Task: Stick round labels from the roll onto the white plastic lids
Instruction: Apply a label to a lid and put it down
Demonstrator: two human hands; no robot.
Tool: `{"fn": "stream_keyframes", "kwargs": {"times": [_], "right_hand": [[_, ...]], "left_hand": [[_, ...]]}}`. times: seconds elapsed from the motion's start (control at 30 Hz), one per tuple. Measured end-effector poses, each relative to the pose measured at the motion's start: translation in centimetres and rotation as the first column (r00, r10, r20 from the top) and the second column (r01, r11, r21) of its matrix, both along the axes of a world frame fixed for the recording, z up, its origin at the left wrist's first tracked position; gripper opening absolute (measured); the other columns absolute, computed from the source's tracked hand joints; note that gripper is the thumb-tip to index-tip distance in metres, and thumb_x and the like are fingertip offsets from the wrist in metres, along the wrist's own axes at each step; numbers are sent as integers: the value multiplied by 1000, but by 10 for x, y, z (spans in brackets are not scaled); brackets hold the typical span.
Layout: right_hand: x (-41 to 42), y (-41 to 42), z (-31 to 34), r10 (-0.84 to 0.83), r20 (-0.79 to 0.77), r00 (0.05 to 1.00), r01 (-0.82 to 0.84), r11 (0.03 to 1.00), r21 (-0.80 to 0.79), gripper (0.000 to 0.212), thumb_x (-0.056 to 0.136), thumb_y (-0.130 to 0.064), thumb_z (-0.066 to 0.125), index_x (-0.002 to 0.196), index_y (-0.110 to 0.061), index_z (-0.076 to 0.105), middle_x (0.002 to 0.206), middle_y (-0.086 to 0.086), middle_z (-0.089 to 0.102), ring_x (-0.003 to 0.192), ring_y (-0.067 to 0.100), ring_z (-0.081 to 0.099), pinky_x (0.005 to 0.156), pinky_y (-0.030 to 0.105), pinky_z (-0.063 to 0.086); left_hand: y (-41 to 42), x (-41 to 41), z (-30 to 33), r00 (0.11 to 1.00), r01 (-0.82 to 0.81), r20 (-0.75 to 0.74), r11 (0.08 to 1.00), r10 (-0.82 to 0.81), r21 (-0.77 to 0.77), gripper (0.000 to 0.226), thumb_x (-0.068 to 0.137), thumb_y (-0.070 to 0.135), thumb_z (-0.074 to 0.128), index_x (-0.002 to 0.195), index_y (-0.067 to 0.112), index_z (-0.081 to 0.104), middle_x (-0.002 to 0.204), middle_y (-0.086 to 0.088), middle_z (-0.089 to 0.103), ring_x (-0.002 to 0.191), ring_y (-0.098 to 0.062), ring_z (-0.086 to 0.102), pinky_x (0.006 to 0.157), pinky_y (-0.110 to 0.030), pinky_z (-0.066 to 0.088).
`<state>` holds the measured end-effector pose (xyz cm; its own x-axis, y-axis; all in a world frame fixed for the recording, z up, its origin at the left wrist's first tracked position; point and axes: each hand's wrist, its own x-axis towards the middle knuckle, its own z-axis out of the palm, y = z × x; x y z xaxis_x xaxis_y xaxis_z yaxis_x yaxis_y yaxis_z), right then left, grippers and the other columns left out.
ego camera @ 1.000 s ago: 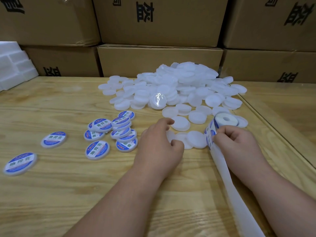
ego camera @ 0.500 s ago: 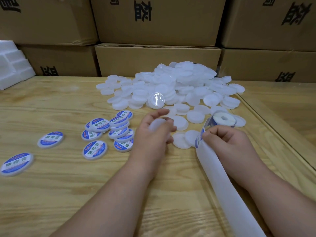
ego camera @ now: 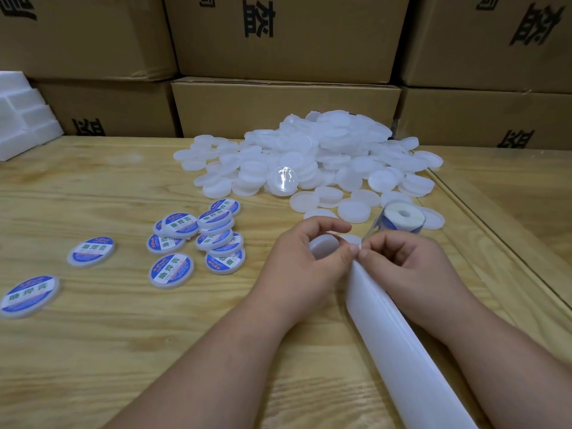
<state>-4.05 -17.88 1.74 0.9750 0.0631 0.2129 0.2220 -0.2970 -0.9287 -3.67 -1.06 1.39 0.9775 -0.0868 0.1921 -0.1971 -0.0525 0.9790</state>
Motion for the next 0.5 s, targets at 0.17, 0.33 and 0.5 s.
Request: {"fn": "stream_keyframes", "kwargs": {"times": [0.17, 0.33, 0.5], "right_hand": [[-1, 0, 1, -22, 9, 1000, 23, 999, -42, 17, 90, -13, 69, 76, -21, 70, 67, 8, 65, 60, 8, 54, 55, 19, 45], [-2, -2, 7, -52, -66, 996, 55, 997, 47, 25, 89, -13, 64, 65, -18, 63, 58, -2, 52, 54, 12, 44, 51, 27, 38], [-4, -1, 10, -64, -107, 992, 76, 991, 113, 40, 93, -1, 57, 58, -21, 59, 53, -7, 43, 48, 8, 36, 47, 23, 33]], "left_hand": [[-1, 1, -1, 998, -57, 12, 998, 57, 40, 24, 87, 19, 71, 93, 41, 71, 78, 14, 72, 60, -2, 59, 59, -15, 48], [0, 5, 1, 977, -202, -92, 973, 193, -109, 18, 77, 23, 67, 85, 38, 74, 75, 15, 70, 61, -10, 58, 56, -22, 50], [8, 12, 5, 946, -294, -245, 885, 214, -361, 21, 71, 22, 64, 78, 37, 77, 75, 4, 74, 62, -10, 64, 51, -24, 47]]}}
